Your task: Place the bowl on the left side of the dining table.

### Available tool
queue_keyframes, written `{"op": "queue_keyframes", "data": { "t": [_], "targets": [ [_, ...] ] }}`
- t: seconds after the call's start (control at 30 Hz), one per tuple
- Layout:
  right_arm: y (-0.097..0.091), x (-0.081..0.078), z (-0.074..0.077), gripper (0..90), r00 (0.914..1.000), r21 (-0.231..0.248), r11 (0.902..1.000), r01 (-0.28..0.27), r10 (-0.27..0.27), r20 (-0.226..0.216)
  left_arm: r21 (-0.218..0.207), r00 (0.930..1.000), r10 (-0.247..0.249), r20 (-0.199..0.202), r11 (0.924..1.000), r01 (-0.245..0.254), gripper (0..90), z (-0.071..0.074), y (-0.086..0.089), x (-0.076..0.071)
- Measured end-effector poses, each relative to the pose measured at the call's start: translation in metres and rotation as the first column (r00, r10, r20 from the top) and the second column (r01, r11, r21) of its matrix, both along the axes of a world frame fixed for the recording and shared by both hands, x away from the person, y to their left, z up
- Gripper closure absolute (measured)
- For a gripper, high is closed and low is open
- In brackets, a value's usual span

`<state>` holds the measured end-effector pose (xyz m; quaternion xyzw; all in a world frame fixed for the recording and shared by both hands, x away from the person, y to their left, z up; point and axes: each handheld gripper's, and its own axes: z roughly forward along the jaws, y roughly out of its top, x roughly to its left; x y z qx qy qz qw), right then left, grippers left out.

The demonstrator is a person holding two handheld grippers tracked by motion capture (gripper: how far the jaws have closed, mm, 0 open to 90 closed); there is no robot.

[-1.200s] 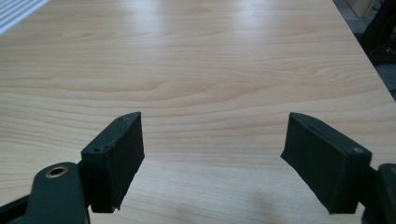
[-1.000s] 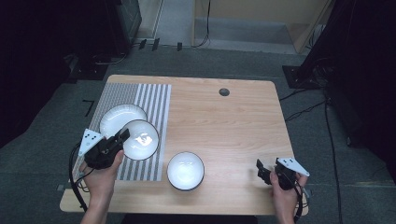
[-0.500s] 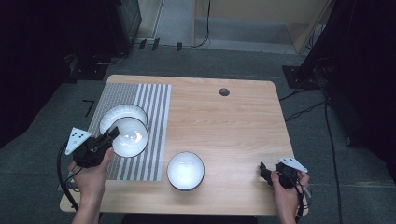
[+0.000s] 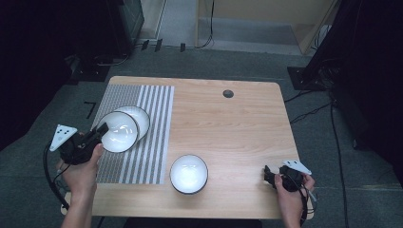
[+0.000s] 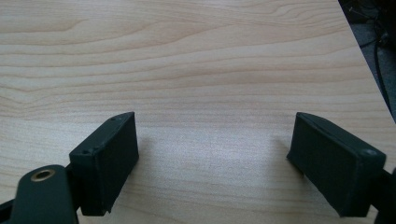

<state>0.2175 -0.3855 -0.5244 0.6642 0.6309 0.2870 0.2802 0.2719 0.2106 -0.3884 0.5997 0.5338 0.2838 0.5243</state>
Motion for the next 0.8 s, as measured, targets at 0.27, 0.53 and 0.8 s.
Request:
{"op": "queue_keyframes", "data": {
  "t": [0.27, 0.53, 0.8],
  "targets": [
    [0.0, 0.0, 0.0, 14.1, 1.0, 0.0, 1.0, -0.003, 0.003, -0.001, -0.013, 0.9993, 0.03, -0.02, 0.9995, -0.03, 83.0, -0.007, 0.011, 0.012],
    [0.0, 0.0, 0.0, 13.7, 1.0, -0.001, 1.0, -0.009, 0.009, -0.002, -0.003, 0.9971, 0.06, -0.046, 0.9982, -0.06, 82.9, -0.018, 0.015, 0.025],
    [0.0, 0.0, 0.0, 13.7, 0.9999, -0.001, 0.9999, -0.01, 0.01, -0.002, 0.006, 0.9941, 0.073, -0.08, 0.9973, -0.073, 83.0, -0.034, 0.016, 0.043]
  ]
}}
